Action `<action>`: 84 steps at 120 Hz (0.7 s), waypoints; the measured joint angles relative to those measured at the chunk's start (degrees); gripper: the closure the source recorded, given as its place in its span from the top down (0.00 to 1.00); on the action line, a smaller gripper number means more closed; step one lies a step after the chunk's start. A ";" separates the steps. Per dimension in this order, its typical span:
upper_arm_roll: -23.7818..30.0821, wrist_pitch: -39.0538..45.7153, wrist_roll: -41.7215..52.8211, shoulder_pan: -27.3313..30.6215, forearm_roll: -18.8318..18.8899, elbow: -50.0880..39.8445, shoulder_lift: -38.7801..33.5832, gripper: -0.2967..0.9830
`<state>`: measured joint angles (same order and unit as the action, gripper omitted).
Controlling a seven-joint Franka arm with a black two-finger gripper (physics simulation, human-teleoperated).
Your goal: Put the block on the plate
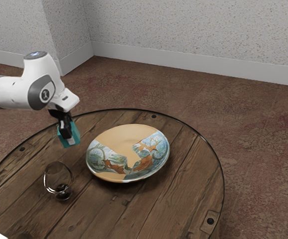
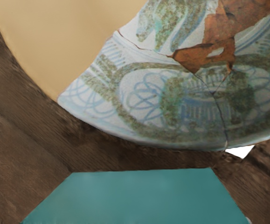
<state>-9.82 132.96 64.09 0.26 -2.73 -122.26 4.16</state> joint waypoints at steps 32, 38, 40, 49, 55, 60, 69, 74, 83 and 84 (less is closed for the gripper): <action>5.28 -2.37 1.31 -8.22 -0.02 10.58 9.15 0.55; 5.79 -2.56 1.48 -9.15 -0.02 13.59 12.10 0.55; 6.06 -2.61 1.53 -9.32 -0.02 14.57 13.21 0.55; 6.81 -2.80 1.76 -9.71 -0.03 17.89 17.85 0.55; 6.98 -2.86 1.90 -9.75 -0.03 19.78 20.46 0.55; 7.04 -2.88 2.01 -9.76 -0.04 20.66 21.98 0.54; 7.09 -2.94 2.19 -9.76 -0.08 21.22 23.08 0.57; 7.09 -2.99 2.30 -9.75 -0.14 21.33 23.26 0.59; 7.10 -3.08 2.49 -9.76 -0.19 21.35 23.18 0.63; 7.10 -3.10 2.51 -9.76 -0.20 21.35 23.16 0.64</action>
<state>-2.73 129.87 66.60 -9.50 -2.93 -100.92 27.32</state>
